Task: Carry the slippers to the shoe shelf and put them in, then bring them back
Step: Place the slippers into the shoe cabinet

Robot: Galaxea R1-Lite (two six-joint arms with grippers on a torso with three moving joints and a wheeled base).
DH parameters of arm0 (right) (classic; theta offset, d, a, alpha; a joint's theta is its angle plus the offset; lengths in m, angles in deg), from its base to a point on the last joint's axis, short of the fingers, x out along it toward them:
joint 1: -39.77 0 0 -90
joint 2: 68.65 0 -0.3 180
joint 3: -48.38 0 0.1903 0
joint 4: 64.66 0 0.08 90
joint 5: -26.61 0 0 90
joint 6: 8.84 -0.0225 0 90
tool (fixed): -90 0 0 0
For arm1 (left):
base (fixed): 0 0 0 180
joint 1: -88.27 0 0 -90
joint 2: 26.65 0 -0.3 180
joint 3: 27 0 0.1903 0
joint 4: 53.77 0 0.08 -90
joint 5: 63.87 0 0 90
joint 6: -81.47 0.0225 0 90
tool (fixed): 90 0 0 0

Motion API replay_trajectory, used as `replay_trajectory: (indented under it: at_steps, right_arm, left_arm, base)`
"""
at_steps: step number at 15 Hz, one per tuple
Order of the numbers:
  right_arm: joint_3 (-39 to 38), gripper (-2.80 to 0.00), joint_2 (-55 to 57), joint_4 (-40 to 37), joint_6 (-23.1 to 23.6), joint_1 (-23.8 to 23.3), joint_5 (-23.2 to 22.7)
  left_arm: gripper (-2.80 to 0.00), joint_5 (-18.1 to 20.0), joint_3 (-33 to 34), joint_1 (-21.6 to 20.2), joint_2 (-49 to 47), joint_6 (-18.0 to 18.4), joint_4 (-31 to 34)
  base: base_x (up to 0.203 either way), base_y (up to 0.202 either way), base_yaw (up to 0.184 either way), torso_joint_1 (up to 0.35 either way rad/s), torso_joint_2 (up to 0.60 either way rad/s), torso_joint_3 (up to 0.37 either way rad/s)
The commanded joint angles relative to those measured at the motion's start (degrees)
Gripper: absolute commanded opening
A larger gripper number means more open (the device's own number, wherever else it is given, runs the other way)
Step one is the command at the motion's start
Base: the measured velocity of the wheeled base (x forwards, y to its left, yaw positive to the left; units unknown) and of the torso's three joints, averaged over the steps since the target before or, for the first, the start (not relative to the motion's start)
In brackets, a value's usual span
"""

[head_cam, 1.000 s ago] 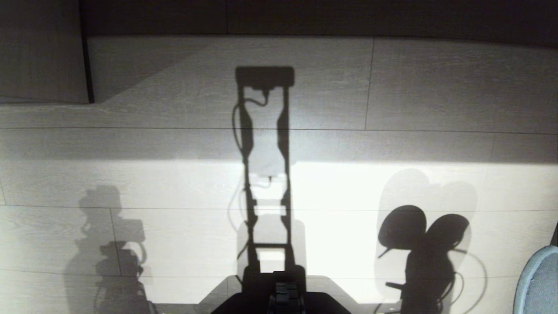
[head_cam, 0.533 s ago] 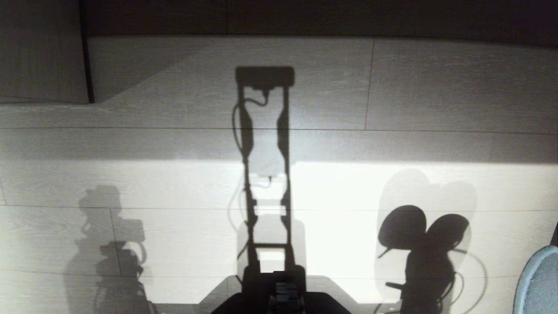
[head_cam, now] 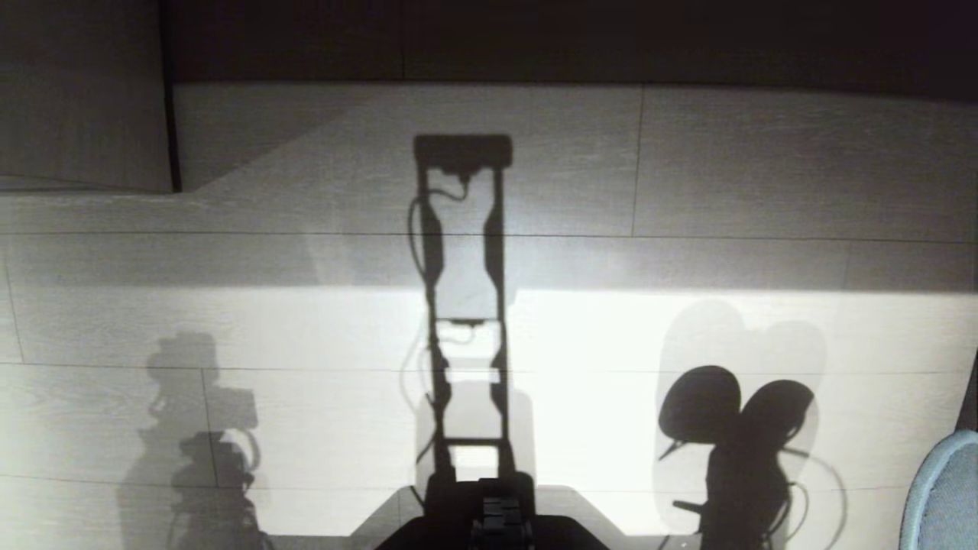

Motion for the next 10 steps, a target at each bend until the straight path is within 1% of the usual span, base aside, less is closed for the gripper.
replay_trajectory:
  at_steps: [1,10]
  right_arm:
    - [-0.1,-2.8,0.1,0.0,0.1,0.0,0.0]
    - [-0.1,-2.8,0.1,0.0,0.1,0.0,0.0]
  left_arm:
    - [-2.8,0.0,0.0,0.0,-0.1,0.0,0.0]
    - [-2.8,0.0,0.0,0.0,-0.1,0.0,0.0]
  base:
    - [0.0,0.0,0.0,0.002,0.0,0.193]
    - [0.0,0.0,0.0,0.002,0.0,0.203]
